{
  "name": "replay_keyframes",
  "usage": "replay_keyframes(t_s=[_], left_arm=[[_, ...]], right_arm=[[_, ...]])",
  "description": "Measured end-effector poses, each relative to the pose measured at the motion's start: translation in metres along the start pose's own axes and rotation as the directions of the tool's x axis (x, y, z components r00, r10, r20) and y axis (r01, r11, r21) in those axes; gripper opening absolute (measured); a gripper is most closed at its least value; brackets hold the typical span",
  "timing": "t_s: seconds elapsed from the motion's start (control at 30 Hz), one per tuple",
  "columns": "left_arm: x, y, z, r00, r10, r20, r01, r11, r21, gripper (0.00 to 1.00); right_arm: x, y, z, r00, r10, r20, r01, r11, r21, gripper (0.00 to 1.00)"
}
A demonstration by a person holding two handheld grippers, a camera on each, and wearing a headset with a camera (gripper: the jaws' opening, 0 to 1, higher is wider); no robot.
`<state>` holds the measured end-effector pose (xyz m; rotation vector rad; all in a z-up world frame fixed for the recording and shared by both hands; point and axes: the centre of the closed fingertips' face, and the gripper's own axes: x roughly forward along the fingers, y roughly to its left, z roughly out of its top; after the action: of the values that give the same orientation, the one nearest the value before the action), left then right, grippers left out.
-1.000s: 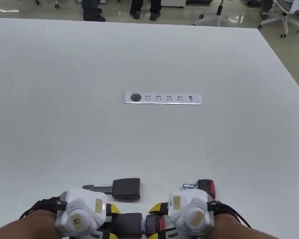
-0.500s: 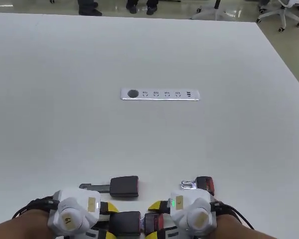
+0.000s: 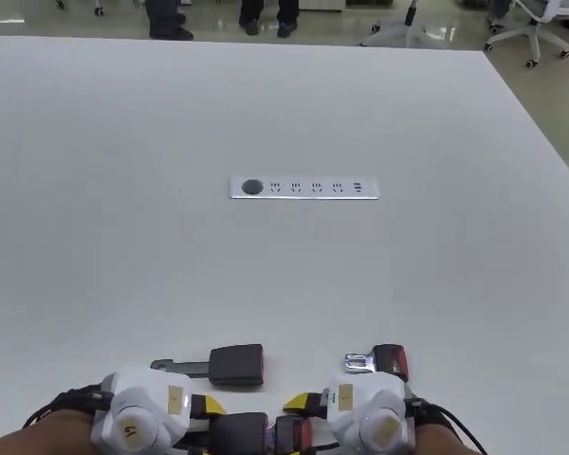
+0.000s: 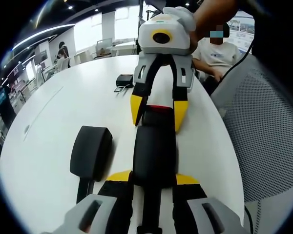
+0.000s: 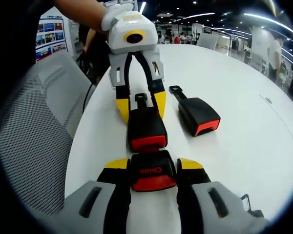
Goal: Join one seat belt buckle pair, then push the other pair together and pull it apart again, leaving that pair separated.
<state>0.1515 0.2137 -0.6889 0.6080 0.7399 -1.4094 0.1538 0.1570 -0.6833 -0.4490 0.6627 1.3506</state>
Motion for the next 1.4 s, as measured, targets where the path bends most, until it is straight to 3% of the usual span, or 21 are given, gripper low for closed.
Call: replay_keyframes(t_s=[0.43,0.57,0.67,0.7,0.77,1.0,1.07,1.2,1.4], left_arm=[[0.002,-0.001,0.002,0.9963,0.01,-0.085,-0.009,1.0,0.019,0.33],[0.002,-0.001,0.003,0.9939,0.023,-0.108,-0.022,1.0,0.004,0.35],[0.004,-0.013,0.005,0.9934,-0.023,-0.113,0.021,1.0,-0.02,0.53],[0.004,-0.014,0.005,0.9933,-0.017,-0.114,0.014,1.0,-0.026,0.63],[0.001,-0.013,0.005,0.9926,0.004,-0.121,-0.009,0.999,-0.046,0.69],[-0.015,-0.007,0.017,0.9967,0.057,-0.058,-0.063,0.992,-0.105,0.7],[-0.02,-0.002,0.018,0.9961,0.074,-0.048,-0.079,0.991,-0.112,0.71],[-0.032,0.006,0.026,0.9942,0.106,-0.018,-0.108,0.986,-0.13,0.75],[-0.044,0.025,0.033,0.988,0.154,0.015,-0.149,0.974,-0.169,0.76]], right_arm=[[0.001,-0.001,-0.002,0.998,-0.03,-0.055,0.029,0.999,-0.019,0.36],[0.005,-0.002,-0.009,0.9929,-0.075,-0.092,0.071,0.996,-0.049,0.38],[0.002,0.002,-0.003,0.9953,-0.071,-0.067,0.071,0.997,0.005,0.47],[0.002,0.004,0.001,0.9971,-0.064,-0.041,0.066,0.997,0.041,0.53],[-0.003,0.001,0.004,0.996,-0.086,-0.021,0.087,0.996,0.032,0.61],[-0.013,-0.009,0.005,0.9906,-0.136,0.008,0.136,0.989,0.066,0.61],[-0.022,-0.005,0.008,0.9898,-0.141,0.022,0.138,0.985,0.103,0.6],[-0.033,-0.017,0.003,0.9854,-0.167,0.031,0.163,0.979,0.123,0.67],[-0.057,-0.036,-0.01,0.9748,-0.221,0.032,0.213,0.965,0.154,0.64]])
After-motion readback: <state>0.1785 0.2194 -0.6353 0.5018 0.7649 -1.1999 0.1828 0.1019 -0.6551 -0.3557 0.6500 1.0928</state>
